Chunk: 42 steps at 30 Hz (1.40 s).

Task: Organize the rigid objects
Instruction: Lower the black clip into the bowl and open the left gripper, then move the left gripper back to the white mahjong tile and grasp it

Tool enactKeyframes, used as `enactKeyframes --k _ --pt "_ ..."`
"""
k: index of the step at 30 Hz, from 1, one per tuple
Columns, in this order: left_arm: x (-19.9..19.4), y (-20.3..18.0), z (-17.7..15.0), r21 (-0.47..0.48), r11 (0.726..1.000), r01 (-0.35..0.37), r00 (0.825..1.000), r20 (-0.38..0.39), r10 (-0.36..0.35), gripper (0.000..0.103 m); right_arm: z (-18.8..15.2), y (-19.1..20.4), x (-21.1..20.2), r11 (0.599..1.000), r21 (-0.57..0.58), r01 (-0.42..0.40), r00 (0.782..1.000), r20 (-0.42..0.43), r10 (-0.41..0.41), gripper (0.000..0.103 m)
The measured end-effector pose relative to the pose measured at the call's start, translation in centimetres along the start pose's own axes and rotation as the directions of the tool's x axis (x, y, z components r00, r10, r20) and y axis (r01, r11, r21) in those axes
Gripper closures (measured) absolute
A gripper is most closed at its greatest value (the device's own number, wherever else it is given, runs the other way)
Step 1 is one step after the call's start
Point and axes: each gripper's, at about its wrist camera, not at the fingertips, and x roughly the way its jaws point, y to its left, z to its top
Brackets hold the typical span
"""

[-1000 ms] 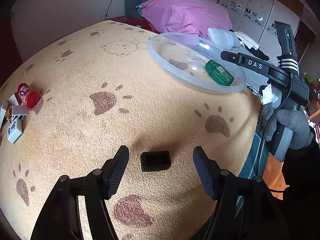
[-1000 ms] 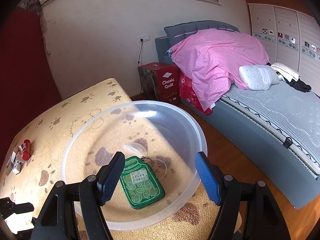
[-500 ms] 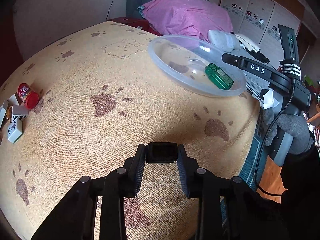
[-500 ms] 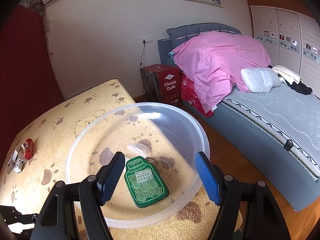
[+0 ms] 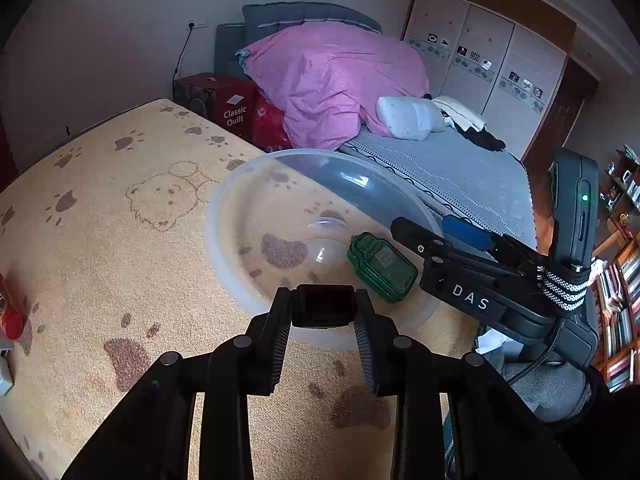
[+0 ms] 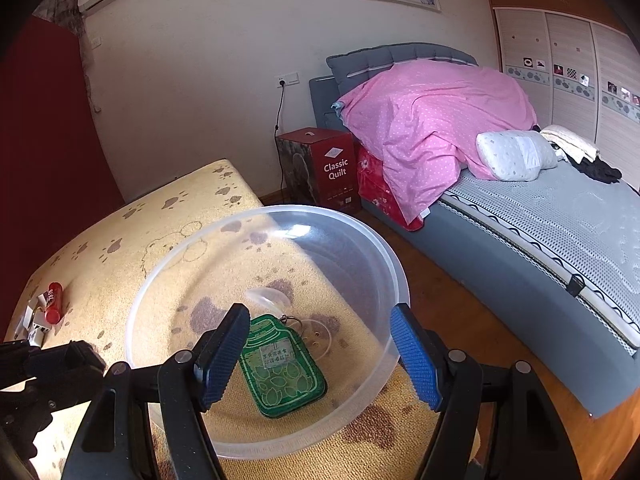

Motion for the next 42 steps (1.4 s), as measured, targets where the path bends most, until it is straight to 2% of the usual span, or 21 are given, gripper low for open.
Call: enactKeyframes --k 4,5,6,8,19,27,42 --pt "1.7 -0.3 0.5 -0.002 1.0 0.018 1.0 -0.004 -0.018 0.07 0.0 -0.3 0.4 1.0 0.011 0.008 1.0 -0.01 -0.008 0.027" --pt "2.0 -0.3 0.5 -0.008 1.0 0.02 1.0 -0.007 -0.02 0.064 0.0 -0.3 0.5 1.0 0.013 0.009 1.0 -0.013 -0.009 0.027" --pt "2.2 -0.2 0.4 -0.016 1.0 0.02 1.0 -0.013 -0.02 0.051 -0.1 -0.4 0.6 1.0 0.014 0.009 1.0 -0.015 -0.009 0.027" --pt "2.5 0.1 0.3 -0.027 1.0 0.007 1.0 -0.013 -0.007 0.037 -0.1 -0.3 0.7 1.0 0.013 0.011 1.0 -0.017 -0.01 0.027" --pt "1.5 1.0 -0.4 -0.025 0.997 -0.077 0.997 0.0 0.077 0.033 -0.1 0.3 0.5 1.0 -0.01 0.026 1.0 -0.012 -0.026 0.027" --pt "0.0 2.1 -0.8 -0.026 0.987 -0.157 0.987 0.022 0.157 0.03 0.2 1.6 -0.2 0.998 -0.045 0.04 0.999 0.001 -0.04 0.025" --pt "-2.7 5.3 -2.2 -0.086 0.97 -0.226 0.973 0.038 0.23 0.028 0.0 5.0 -0.6 0.993 -0.115 0.01 1.0 -0.019 -0.013 0.024"
